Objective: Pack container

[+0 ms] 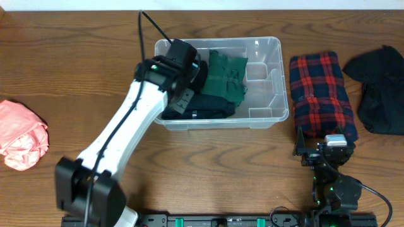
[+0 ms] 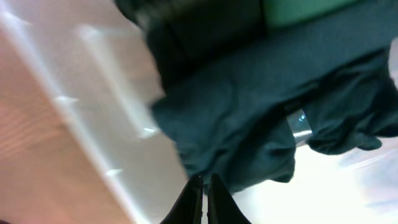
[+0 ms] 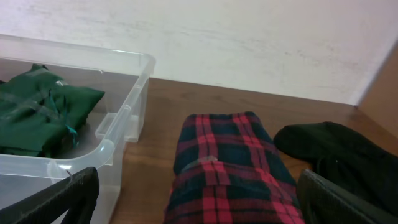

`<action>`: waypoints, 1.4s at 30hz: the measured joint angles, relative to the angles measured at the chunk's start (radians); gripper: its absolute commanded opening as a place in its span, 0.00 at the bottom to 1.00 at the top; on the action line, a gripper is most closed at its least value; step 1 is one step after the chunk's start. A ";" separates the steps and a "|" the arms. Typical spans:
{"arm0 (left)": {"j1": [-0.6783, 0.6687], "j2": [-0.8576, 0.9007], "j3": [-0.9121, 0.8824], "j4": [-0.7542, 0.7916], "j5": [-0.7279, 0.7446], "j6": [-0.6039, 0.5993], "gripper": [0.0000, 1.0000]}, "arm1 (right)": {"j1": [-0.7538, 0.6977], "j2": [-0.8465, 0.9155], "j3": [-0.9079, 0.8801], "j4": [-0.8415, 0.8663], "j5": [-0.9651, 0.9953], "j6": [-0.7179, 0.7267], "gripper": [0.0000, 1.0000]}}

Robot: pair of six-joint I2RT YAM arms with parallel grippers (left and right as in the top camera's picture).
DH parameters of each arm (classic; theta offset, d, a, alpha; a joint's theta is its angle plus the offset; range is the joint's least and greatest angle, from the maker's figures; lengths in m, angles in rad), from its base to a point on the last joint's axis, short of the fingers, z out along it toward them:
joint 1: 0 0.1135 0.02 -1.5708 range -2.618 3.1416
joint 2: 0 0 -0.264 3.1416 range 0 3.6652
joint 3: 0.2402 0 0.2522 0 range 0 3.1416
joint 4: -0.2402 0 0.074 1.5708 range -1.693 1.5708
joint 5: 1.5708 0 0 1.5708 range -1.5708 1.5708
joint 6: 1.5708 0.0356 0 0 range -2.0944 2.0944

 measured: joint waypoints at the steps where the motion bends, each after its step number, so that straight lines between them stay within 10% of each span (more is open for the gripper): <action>1: -0.002 0.023 0.000 -0.013 0.006 -0.013 0.06 | 0.000 0.000 0.000 0.000 0.000 0.000 0.99; 30: -0.002 0.211 0.076 0.034 0.046 -0.124 0.06 | 0.000 0.000 0.000 0.000 0.000 0.000 0.99; 42: -0.002 0.190 0.194 0.288 0.046 -0.125 0.06 | 0.000 0.000 0.000 0.000 0.000 0.000 0.99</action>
